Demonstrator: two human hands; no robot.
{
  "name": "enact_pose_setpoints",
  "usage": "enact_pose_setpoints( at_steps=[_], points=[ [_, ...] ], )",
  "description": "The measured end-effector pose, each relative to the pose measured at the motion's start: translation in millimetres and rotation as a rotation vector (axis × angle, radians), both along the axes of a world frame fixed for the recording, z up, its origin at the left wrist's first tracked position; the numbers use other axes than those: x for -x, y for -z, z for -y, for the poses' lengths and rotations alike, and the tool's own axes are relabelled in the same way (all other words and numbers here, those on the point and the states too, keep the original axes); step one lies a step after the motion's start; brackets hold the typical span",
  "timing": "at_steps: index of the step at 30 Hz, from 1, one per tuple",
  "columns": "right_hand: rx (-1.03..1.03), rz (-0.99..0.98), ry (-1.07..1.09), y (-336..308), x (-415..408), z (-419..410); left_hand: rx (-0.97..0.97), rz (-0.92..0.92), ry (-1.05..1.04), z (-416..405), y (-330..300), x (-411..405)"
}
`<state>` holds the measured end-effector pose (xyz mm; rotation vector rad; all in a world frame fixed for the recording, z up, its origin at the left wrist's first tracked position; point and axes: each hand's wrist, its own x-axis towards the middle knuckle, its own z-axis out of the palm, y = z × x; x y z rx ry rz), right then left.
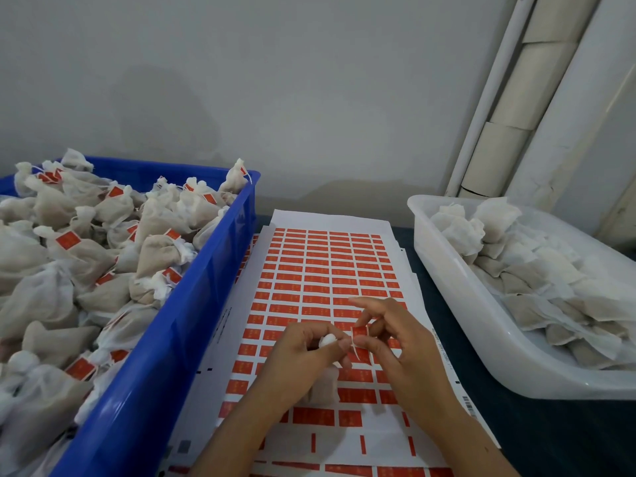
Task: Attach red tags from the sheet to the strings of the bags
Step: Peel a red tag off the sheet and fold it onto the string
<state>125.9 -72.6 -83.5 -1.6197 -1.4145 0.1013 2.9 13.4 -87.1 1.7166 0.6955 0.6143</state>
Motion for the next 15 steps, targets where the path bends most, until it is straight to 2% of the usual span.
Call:
enact_pose_setpoints(
  at_steps=[7,12,15],
  points=[
    [-0.006,0.078,-0.029,-1.2,1.7,1.2,0.051,0.014,-0.058,0.7,0.3,-1.7],
    [-0.065,0.54,0.0,-7.3,-0.2,2.2,0.001,-0.017,-0.066,0.2,2.0,-1.6],
    [-0.065,0.669,0.053,-8.9,-0.6,5.0,-0.032,-0.037,-0.077,-0.4,2.5,-0.7]
  ],
)
